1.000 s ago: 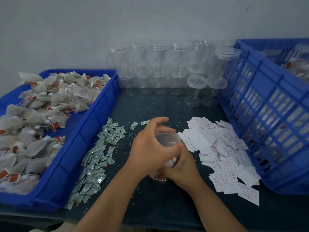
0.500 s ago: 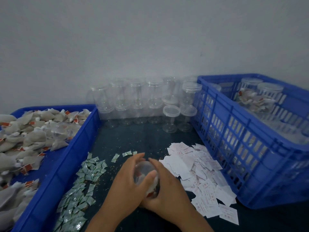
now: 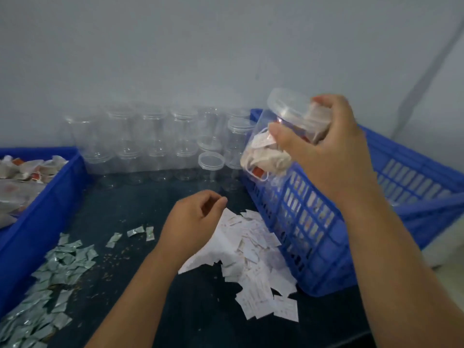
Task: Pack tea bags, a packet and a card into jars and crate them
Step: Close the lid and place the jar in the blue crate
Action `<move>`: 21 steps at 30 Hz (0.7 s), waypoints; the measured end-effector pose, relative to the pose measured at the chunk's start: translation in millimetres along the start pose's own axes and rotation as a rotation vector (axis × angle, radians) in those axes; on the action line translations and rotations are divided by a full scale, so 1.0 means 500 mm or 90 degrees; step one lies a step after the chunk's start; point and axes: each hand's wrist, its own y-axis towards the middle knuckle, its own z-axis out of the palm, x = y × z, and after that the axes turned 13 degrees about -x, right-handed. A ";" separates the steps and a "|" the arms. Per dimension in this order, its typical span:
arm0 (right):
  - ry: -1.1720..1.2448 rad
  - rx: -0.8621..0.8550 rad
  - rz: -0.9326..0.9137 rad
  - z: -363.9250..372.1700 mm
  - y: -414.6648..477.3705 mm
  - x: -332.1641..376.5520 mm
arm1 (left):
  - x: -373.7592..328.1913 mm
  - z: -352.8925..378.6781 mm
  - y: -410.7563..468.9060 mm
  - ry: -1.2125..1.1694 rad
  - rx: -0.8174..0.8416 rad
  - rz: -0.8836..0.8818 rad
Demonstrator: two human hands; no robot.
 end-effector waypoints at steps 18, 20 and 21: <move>-0.492 0.226 0.258 0.197 0.371 -0.329 | 0.135 0.122 0.035 -0.035 -0.022 -0.063; -0.464 0.249 0.284 0.219 0.353 -0.348 | 0.140 0.118 0.039 -0.044 -0.024 -0.069; -0.429 0.249 0.317 0.226 0.346 -0.352 | 0.142 0.117 0.040 -0.048 -0.026 -0.068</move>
